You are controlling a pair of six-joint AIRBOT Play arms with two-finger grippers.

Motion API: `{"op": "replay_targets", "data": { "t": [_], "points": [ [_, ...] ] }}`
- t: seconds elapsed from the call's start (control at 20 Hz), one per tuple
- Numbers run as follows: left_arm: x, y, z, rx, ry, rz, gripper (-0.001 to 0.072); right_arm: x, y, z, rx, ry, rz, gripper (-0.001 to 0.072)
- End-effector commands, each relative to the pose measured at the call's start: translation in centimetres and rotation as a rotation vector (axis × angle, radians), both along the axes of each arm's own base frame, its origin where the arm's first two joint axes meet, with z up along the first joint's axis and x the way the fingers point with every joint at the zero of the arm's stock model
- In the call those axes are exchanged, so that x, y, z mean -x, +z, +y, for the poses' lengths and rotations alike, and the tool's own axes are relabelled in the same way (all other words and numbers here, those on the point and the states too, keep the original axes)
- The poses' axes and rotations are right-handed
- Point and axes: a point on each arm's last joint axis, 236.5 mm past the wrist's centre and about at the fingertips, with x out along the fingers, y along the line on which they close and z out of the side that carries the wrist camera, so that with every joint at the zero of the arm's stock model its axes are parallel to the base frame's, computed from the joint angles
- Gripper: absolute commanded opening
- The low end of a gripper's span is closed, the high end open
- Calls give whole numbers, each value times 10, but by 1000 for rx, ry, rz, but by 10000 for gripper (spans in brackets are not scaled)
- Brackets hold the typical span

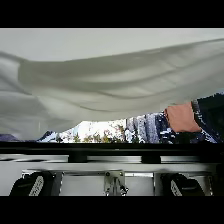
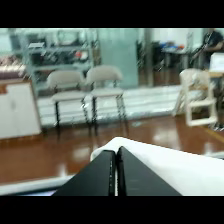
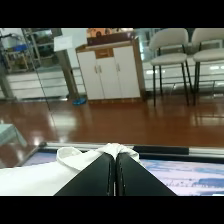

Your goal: Fold the shirts.

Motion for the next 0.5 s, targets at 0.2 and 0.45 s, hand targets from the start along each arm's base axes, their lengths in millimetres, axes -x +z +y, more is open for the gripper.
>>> {"op": "replay_targets", "data": {
  "t": [0.2, 0.45],
  "points": [
    [-48, -134, 26, -6, 67, 512, 29, -45, -128, 3, 67, 19, 554, 42],
    [-126, -262, 36, 104, 23, 836, 29, -151, -214, 10, 69, 54, 823, 43]
  ]
}}
